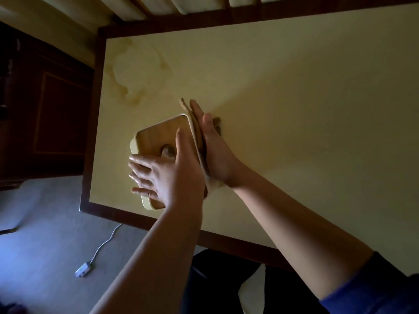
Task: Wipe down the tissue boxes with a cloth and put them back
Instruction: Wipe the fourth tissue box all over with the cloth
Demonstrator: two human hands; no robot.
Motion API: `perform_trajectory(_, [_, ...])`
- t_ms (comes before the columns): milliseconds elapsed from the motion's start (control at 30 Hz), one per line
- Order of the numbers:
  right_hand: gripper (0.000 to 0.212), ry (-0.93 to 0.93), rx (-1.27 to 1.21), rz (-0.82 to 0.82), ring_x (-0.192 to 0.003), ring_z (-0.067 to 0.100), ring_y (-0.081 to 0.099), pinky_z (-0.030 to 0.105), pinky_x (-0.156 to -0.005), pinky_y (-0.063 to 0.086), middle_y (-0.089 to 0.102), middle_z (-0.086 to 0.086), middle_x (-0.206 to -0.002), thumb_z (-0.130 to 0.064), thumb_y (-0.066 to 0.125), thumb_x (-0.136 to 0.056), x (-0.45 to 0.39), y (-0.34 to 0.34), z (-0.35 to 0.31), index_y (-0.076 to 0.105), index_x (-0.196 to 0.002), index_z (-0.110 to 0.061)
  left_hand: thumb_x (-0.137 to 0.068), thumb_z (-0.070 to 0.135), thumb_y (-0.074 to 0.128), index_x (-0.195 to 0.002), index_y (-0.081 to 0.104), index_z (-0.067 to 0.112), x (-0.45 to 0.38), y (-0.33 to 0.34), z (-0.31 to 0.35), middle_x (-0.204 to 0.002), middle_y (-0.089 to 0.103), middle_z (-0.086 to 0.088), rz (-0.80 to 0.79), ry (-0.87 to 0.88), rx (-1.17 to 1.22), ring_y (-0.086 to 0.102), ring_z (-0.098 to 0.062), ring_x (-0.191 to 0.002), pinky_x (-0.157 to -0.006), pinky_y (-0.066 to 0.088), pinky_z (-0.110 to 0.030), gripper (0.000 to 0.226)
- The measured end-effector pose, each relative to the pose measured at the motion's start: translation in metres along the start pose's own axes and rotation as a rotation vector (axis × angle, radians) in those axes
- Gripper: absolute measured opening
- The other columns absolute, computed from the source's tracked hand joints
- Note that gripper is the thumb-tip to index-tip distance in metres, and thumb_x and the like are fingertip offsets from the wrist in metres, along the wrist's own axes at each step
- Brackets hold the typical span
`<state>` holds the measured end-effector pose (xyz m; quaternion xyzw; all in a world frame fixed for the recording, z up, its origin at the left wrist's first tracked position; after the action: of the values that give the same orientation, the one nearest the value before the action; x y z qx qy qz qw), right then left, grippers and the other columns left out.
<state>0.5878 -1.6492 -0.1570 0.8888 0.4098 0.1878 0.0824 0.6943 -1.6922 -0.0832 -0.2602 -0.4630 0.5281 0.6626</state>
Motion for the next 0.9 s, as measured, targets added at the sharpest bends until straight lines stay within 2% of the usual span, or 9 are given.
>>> perform_trajectory(100, [0.078, -0.043, 0.066, 0.019, -0.161, 0.004, 0.013, 0.043, -0.133, 0.01, 0.024, -0.006, -0.174, -0.066, 0.012, -0.104, 0.01, -0.002, -0.003, 0.024, -0.168, -0.023, -0.091, 0.076, 0.048, -0.164, 0.004, 0.011, -0.005, -0.004, 0.004, -0.171, 0.01, -0.013, 0.094, 0.09, -0.103, -0.002, -0.029, -0.16, -0.128, -0.007, -0.051, 0.107])
perform_trajectory(200, [0.062, -0.068, 0.062, 0.035, -0.16, 0.002, 0.011, 0.043, -0.133, 0.01, 0.022, -0.008, -0.174, -0.049, 0.012, -0.112, 0.029, -0.007, -0.006, 0.025, -0.167, -0.025, -0.088, 0.075, 0.046, -0.162, 0.017, 0.014, -0.007, -0.014, 0.007, -0.168, 0.023, -0.011, 0.132, 0.305, -0.168, 0.012, -0.03, -0.158, -0.129, -0.001, -0.05, 0.101])
perform_trajectory(333, [0.053, -0.055, 0.007, 0.035, -0.16, 0.003, 0.012, 0.05, -0.132, 0.014, 0.021, -0.016, -0.173, -0.04, 0.017, -0.115, 0.061, -0.013, 0.005, 0.027, -0.166, -0.031, -0.086, 0.071, 0.047, -0.159, 0.028, 0.012, -0.004, -0.018, 0.019, -0.162, 0.036, -0.01, 0.015, 0.677, -0.264, 0.027, -0.032, -0.152, -0.126, 0.014, -0.059, 0.096])
perform_trajectory(533, [0.062, 0.0, -0.175, -0.052, -0.16, 0.014, 0.024, 0.053, -0.129, 0.026, 0.022, -0.011, -0.174, -0.047, 0.026, -0.111, 0.119, -0.001, 0.013, 0.014, -0.169, -0.029, -0.095, 0.061, 0.048, -0.162, 0.024, 0.008, -0.006, -0.015, 0.03, -0.164, 0.035, -0.01, -0.268, 1.209, -0.471, 0.02, -0.024, -0.158, -0.129, 0.008, -0.055, 0.088])
perform_trajectory(700, [0.06, -0.011, -0.238, -0.057, -0.155, 0.01, 0.033, 0.04, -0.121, 0.042, 0.019, -0.008, -0.174, -0.03, 0.018, -0.111, 0.136, 0.008, 0.021, 0.007, -0.169, -0.032, -0.095, 0.061, 0.049, -0.162, 0.022, 0.006, -0.001, -0.013, 0.028, -0.166, 0.031, -0.01, -0.328, 1.307, -0.497, 0.016, -0.024, -0.159, -0.129, 0.005, -0.054, 0.091])
perform_trajectory(733, [0.058, -0.004, -0.224, -0.056, -0.143, 0.001, 0.046, 0.029, -0.11, 0.051, 0.027, -0.004, -0.17, -0.032, 0.018, -0.111, 0.131, 0.008, 0.019, 0.007, -0.169, -0.033, -0.094, 0.061, 0.05, -0.162, 0.023, 0.005, -0.001, -0.013, 0.029, -0.166, 0.032, -0.01, -0.327, 1.311, -0.496, 0.017, -0.024, -0.159, -0.129, 0.006, -0.054, 0.092])
perform_trajectory(800, [0.054, 0.049, -0.204, -0.002, -0.11, -0.016, 0.057, 0.008, -0.082, 0.052, 0.042, -0.007, -0.157, -0.038, 0.017, -0.115, 0.113, 0.003, 0.018, 0.007, -0.168, -0.037, -0.094, 0.06, 0.052, -0.161, 0.024, 0.004, 0.0, -0.013, 0.029, -0.165, 0.033, -0.01, -0.324, 1.317, -0.492, 0.019, -0.024, -0.159, -0.129, 0.007, -0.055, 0.092])
perform_trajectory(833, [0.052, 0.069, -0.222, 0.018, -0.116, -0.017, 0.055, 0.009, -0.088, 0.051, 0.038, -0.01, -0.162, -0.039, 0.018, -0.117, 0.099, 0.0, 0.018, 0.006, -0.168, -0.039, -0.094, 0.06, 0.052, -0.161, 0.025, 0.004, 0.0, -0.014, 0.03, -0.165, 0.033, -0.01, -0.321, 1.319, -0.488, 0.019, -0.024, -0.158, -0.129, 0.008, -0.055, 0.092])
perform_trajectory(900, [0.054, 0.063, -0.179, 0.009, -0.153, 0.002, 0.033, 0.034, -0.124, 0.036, 0.015, -0.012, -0.175, -0.042, 0.019, -0.117, 0.066, -0.003, 0.012, 0.003, -0.168, -0.037, -0.094, 0.06, 0.052, -0.161, 0.026, 0.004, 0.001, -0.015, 0.03, -0.165, 0.034, -0.01, -0.322, 1.323, -0.478, 0.02, -0.025, -0.158, -0.128, 0.009, -0.057, 0.092])
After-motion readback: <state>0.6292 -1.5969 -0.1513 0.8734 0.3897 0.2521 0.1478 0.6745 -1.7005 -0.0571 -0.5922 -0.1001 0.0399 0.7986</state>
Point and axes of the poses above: each hand's wrist, its own x-axis away from the middle knuckle, its own y-axis out of the palm, z = x × y, the point moved 8 cm from there along -x, towards the middle knuckle
